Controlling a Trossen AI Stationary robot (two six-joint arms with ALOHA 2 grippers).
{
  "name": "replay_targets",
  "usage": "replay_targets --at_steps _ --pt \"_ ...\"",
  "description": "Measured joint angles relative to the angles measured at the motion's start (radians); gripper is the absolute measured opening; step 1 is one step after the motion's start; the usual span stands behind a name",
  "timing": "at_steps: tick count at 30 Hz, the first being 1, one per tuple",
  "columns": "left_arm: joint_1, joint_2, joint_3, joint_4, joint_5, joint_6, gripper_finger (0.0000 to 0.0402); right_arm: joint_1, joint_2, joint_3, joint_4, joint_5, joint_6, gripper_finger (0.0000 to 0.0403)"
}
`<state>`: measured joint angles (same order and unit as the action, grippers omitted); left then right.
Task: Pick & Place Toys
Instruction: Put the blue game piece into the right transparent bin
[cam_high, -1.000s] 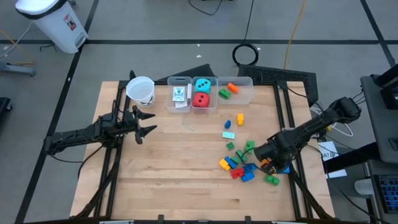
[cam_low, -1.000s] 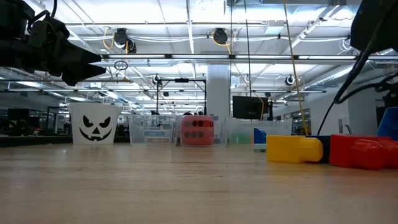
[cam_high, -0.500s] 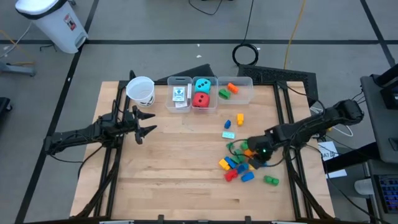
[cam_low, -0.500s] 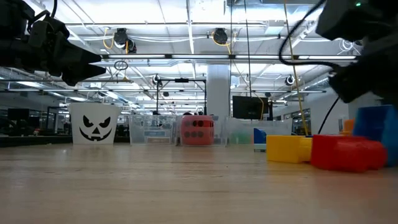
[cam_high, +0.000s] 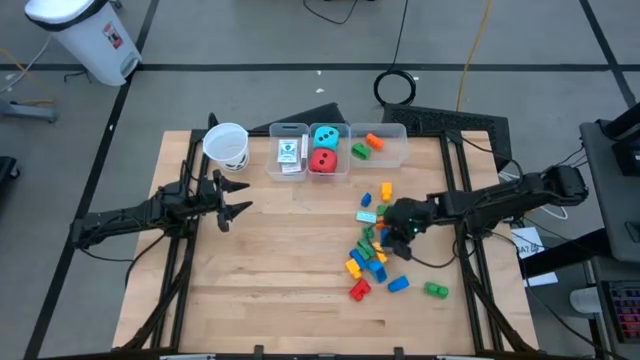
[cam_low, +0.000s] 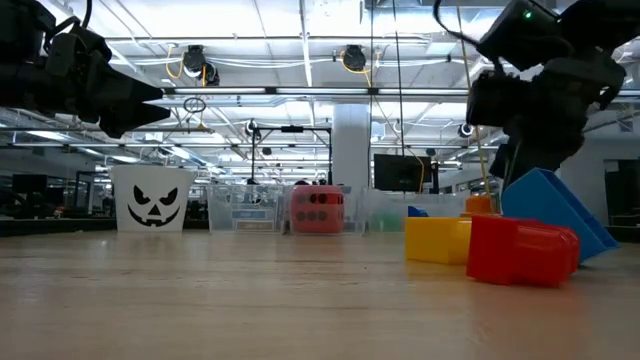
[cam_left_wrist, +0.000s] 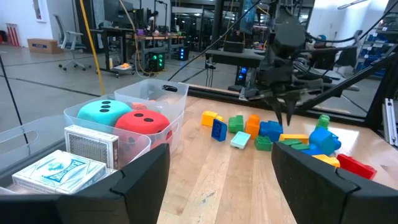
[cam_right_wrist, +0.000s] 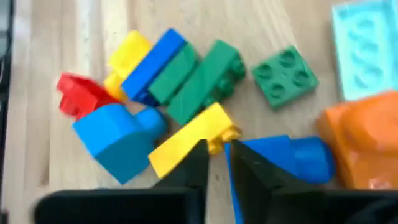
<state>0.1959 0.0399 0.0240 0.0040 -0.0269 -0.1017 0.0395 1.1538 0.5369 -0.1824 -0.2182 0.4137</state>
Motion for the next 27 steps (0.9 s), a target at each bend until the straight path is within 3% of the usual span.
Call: replay_targets --at_steps 8,12,17,27 --pt "0.000 0.000 0.000 0.000 0.000 0.000 0.0287 0.008 0.000 -0.006 0.007 0.030 -0.191 0.0235" --pt "0.000 0.000 0.000 0.000 0.000 0.000 0.0287 0.008 -0.002 -0.014 -0.075 0.099 -0.233 0.0297" --pt "0.000 0.000 0.000 0.000 0.000 0.000 0.0287 0.036 -0.001 -0.013 -0.138 0.175 -0.272 0.0311" --pt "0.000 0.000 0.000 0.000 0.000 0.000 0.0287 0.086 0.004 -0.079 -0.141 0.319 -0.272 0.0279"
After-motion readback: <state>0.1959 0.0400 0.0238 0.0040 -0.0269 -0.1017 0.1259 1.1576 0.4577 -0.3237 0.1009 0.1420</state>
